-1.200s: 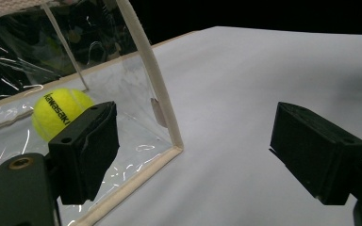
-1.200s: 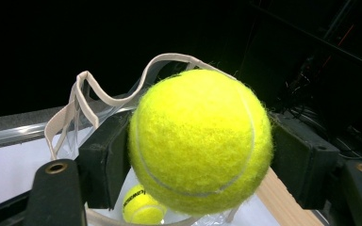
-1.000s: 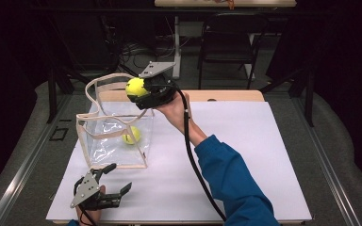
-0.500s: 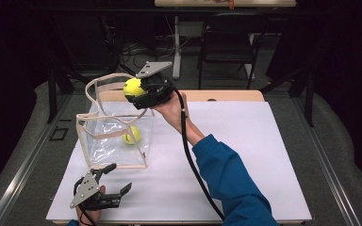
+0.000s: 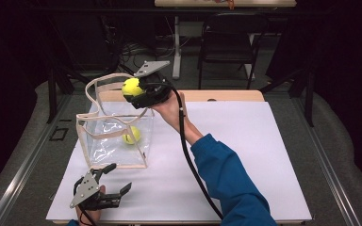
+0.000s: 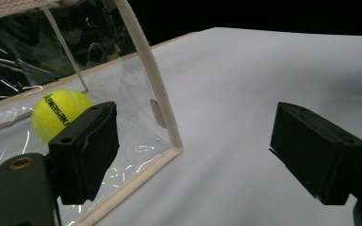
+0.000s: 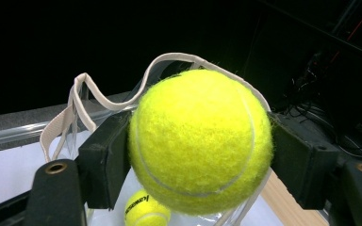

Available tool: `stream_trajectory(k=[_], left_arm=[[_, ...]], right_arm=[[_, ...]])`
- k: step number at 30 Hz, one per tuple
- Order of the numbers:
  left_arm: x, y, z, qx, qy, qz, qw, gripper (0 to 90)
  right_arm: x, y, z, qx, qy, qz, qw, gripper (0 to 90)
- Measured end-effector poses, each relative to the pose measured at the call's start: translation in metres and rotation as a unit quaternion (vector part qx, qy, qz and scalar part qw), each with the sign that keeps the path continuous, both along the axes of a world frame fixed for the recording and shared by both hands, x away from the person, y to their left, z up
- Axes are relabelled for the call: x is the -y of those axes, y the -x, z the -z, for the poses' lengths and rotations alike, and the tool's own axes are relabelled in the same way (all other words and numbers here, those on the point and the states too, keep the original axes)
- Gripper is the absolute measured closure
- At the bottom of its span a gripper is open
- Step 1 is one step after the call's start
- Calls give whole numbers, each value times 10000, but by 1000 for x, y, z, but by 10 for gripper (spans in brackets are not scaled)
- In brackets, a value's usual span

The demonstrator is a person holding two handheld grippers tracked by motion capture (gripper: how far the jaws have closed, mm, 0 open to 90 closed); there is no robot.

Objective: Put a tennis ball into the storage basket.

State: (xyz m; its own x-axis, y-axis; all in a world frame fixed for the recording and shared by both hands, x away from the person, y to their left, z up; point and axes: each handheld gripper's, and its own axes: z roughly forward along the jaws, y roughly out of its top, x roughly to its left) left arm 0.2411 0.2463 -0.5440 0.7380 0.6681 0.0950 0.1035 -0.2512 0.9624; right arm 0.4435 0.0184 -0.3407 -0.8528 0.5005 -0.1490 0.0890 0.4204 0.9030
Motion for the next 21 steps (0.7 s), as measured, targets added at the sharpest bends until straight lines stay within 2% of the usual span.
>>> stream_trajectory(k=[21], left_arm=[[0, 1, -1, 37, 25, -14, 10000, 159]], right_arm=[[-9, -1, 1, -63, 122, -36, 9999, 265]])
